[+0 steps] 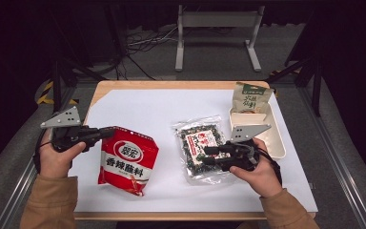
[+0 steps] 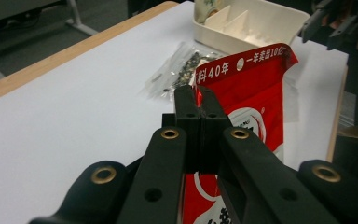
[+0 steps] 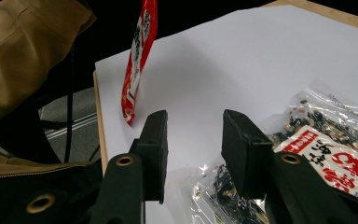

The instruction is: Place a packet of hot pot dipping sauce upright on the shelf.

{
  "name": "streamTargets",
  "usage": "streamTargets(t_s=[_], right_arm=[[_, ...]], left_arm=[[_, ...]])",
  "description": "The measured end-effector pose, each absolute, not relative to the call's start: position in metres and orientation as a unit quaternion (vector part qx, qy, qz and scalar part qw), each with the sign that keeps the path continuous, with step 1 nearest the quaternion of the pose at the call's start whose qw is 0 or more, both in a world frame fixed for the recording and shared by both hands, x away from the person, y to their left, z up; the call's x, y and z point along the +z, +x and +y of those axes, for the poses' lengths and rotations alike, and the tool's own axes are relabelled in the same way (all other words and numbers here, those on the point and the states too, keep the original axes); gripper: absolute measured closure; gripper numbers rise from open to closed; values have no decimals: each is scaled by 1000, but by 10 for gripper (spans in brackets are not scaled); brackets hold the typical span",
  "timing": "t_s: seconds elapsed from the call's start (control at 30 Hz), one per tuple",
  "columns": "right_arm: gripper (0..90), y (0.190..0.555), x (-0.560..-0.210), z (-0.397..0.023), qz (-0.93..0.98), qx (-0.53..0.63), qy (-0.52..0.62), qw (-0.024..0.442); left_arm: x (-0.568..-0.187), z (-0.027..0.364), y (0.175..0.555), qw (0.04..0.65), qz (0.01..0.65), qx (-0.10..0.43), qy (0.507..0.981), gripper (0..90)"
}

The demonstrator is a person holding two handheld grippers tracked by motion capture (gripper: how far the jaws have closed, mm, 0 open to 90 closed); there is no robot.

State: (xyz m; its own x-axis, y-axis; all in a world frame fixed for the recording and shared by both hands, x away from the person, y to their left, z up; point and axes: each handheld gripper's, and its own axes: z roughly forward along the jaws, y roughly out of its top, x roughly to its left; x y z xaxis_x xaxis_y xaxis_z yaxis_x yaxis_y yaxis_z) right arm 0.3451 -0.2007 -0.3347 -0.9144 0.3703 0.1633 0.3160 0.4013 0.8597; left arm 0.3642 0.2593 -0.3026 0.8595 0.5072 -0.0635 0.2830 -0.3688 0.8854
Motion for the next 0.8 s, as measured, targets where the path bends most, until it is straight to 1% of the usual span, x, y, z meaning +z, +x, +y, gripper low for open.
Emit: streamTargets(t_s=[0.13,0.33,0.53,0.67,0.7,0.8], right_arm=[[608,342,-331,-197,837,510,197,29],[592,340,-327,-194,836,513,192,36],[552,340,-324,-183,836,515,183,44],[525,341,-327,-175,839,512,180,51],[498,342,-330,-167,842,507,179,53],[470,343,-333,-157,844,504,173,63]], left_arm=[[-296,255,357,517,222,106,820,897],[-282,238,340,519,177,107,829,898],[-271,234,326,518,171,142,826,898],[-269,236,325,526,172,141,821,898],[-269,237,324,534,171,133,817,898],[-269,236,323,545,161,127,813,898]])
